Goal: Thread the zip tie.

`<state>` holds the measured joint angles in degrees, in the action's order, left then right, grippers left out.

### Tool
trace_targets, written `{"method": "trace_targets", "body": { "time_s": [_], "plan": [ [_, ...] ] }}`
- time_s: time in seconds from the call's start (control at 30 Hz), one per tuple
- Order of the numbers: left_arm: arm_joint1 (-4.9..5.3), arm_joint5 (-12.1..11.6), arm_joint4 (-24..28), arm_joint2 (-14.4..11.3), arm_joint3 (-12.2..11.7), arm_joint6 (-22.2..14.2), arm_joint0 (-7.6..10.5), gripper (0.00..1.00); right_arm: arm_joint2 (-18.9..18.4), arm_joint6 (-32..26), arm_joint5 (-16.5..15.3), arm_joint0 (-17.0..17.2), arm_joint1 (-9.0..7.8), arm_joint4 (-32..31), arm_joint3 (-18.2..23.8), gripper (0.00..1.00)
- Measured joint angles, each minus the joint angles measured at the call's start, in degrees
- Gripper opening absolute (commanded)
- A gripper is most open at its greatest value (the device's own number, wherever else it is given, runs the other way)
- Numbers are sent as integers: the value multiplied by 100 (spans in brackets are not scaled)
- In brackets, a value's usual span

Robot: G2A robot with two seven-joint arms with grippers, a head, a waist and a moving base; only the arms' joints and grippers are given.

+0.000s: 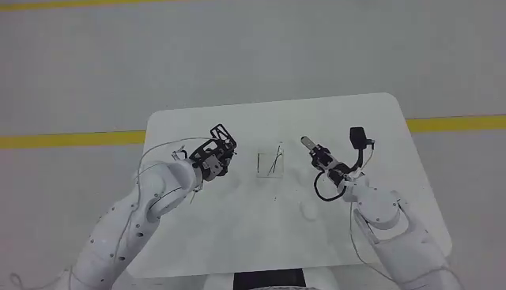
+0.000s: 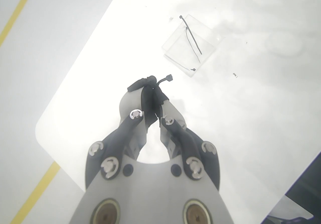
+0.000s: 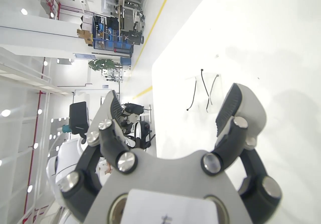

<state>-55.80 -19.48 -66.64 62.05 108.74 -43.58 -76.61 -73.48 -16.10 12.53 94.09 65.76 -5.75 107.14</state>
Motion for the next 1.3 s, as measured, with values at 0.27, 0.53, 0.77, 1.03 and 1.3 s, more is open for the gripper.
{"method": "trace_targets", "body": {
  "time_s": [0.27,0.53,0.77,1.03,1.3],
  "plan": [
    [0,0,0,0,0,0,0,0,11,-43,-30,-8,3,60,-10,100],
    [0,0,0,0,0,0,0,0,363,-1961,409,-663,14,964,-223,100],
    [0,0,0,0,0,0,0,0,659,-2521,694,-1073,75,1666,-741,100],
    [0,0,0,0,0,0,0,0,677,-2509,690,-1067,76,1637,-738,100],
    [0,0,0,0,0,0,0,0,1236,-3070,695,-1852,201,2720,-1552,100]
  ]
}}
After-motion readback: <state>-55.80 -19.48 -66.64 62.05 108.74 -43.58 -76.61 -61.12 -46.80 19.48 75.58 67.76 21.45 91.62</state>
